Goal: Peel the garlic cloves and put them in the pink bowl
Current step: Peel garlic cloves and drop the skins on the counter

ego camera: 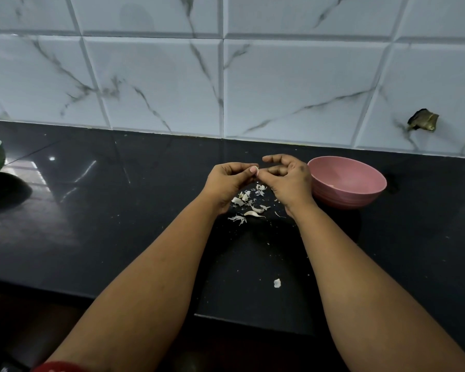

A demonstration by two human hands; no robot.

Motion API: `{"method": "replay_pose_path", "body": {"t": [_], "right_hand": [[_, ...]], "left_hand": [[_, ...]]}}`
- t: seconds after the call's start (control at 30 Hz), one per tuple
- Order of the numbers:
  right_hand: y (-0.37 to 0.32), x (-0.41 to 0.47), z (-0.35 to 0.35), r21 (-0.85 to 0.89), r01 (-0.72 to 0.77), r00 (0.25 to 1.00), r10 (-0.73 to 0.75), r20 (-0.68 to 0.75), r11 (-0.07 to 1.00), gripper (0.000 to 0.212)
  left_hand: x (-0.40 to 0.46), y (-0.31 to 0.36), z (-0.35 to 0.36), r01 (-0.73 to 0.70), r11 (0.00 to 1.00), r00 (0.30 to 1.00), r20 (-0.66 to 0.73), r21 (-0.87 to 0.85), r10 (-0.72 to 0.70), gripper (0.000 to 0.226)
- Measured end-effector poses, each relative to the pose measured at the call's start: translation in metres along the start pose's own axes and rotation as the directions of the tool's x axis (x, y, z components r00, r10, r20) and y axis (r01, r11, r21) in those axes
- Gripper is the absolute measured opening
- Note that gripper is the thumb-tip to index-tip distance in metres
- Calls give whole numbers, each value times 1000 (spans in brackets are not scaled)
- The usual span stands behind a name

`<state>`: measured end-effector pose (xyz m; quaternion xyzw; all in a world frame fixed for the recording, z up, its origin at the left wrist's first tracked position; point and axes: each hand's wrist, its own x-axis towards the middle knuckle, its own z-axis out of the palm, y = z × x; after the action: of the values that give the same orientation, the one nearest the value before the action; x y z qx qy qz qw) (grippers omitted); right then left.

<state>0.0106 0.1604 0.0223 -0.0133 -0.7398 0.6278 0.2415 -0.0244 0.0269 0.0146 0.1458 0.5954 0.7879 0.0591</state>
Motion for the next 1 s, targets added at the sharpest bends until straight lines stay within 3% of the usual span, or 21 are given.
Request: {"method": "replay_pose_path", "body": {"t": [0.4,0.77,1.0], "right_hand": [[3,2,0,37,-21,1000,21,1,999,39],[8,6,0,-249,112,993,-119,-13,962,40],[5,6,1,-323,158,987,-163,10,933,40]], "left_hand": [[-1,0,1,-7,1000,1000,-12,16,7,10],[-1,-4,3,-92,938,996,16,335,92,25],[1,-6,2,-101,903,994,10,417,106,29]]}}
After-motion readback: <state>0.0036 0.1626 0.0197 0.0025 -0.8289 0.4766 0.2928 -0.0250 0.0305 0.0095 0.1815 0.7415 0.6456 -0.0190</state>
